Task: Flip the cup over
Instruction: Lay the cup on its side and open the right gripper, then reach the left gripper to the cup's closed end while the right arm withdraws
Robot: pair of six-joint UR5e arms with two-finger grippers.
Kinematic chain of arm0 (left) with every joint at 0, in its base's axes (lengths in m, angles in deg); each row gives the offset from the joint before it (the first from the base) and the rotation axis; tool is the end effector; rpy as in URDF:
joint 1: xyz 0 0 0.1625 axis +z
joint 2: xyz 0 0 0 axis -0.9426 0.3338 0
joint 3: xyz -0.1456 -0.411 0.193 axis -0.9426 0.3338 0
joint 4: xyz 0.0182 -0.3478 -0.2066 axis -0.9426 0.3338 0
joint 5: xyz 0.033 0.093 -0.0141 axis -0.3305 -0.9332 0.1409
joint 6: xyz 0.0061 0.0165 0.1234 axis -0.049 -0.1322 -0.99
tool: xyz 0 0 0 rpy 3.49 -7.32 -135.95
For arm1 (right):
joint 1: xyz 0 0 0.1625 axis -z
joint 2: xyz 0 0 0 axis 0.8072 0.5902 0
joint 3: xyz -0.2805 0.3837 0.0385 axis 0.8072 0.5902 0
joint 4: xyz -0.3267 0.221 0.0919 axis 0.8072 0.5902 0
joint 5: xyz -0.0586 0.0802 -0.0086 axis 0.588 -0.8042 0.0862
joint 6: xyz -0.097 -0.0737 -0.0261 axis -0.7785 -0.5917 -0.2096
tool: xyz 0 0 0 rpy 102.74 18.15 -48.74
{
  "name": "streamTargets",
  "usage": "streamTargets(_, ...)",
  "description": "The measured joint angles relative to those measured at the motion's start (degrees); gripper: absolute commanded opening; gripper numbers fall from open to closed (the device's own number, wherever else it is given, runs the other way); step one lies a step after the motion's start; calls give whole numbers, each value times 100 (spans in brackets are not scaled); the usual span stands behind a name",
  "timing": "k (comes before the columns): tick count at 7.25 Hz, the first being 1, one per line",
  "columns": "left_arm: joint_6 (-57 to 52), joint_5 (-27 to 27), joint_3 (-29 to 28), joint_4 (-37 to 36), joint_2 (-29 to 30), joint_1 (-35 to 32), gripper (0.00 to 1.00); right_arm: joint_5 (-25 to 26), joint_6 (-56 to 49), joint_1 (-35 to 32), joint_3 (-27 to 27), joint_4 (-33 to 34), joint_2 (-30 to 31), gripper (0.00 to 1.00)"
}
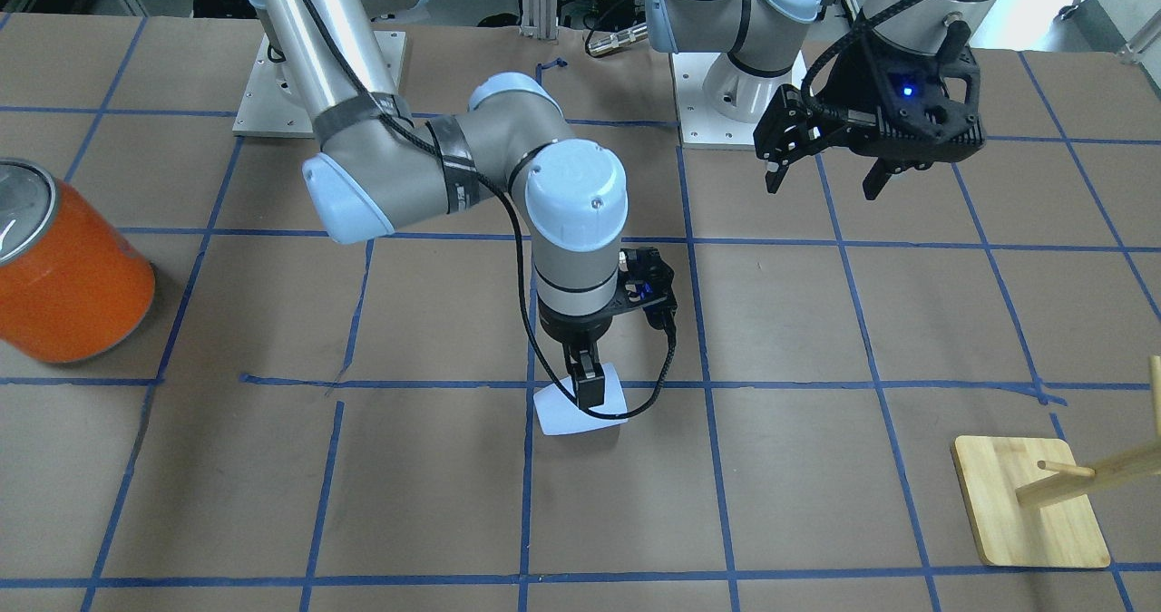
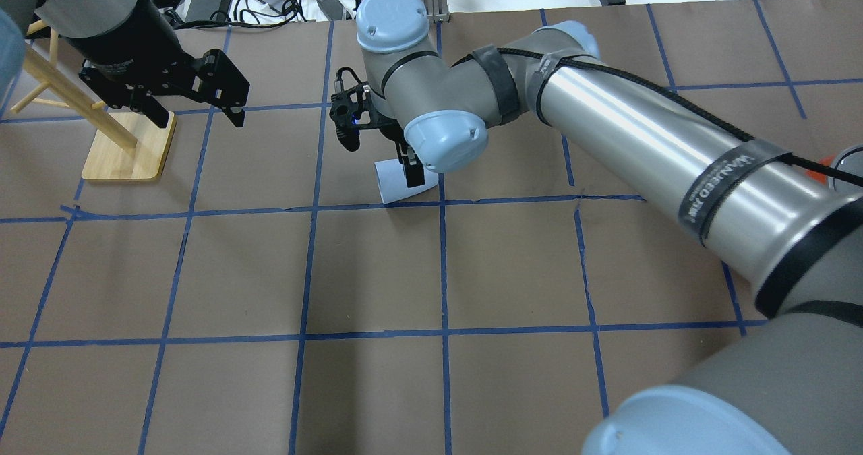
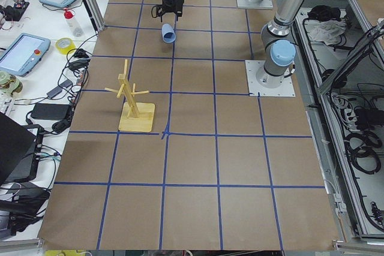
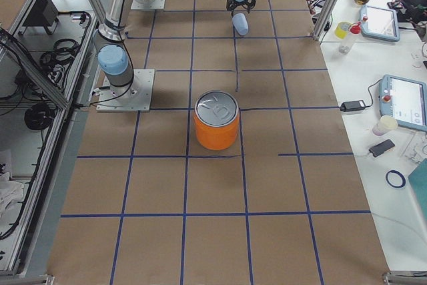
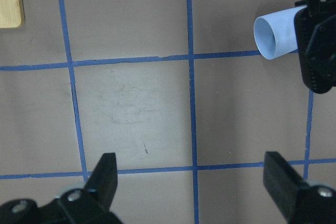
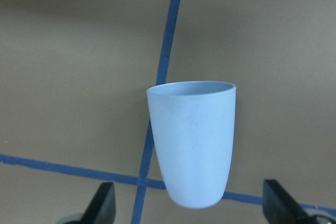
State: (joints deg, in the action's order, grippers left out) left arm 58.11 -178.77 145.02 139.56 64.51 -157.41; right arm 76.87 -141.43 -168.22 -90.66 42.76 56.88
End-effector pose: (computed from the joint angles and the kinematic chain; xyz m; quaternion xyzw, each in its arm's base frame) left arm -0.1100 -0.4807 0.5407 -0.0228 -0.9994 0.0252 0.0078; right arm 0.4105 -0.5774 0.3343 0.7627 -0.6458 0.0354 0.0073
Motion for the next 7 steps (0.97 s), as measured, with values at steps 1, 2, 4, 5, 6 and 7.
streamTargets(1,-47,48,9,14,-41,12,100,24,136,200,-2,-559,457,100)
streamTargets(2,-65,106,29,25,-86,24,100,38,241,427,-9,-1166,952,100)
streamTargets(4,-72,558,102,10,-48,131,100,53,906,875,-157,-2043,1874,100)
streamTargets(5,-99,829,186,9,49,292,100,57,1408,1108,-358,-2165,2231,100)
streamTargets(6,-177,1333,336,-30,160,477,100,55,1932,1357,-558,-2187,2512,100)
streamTargets(7,-330,2081,531,-154,295,622,100,52,2578,1583,-687,-2186,2721,100)
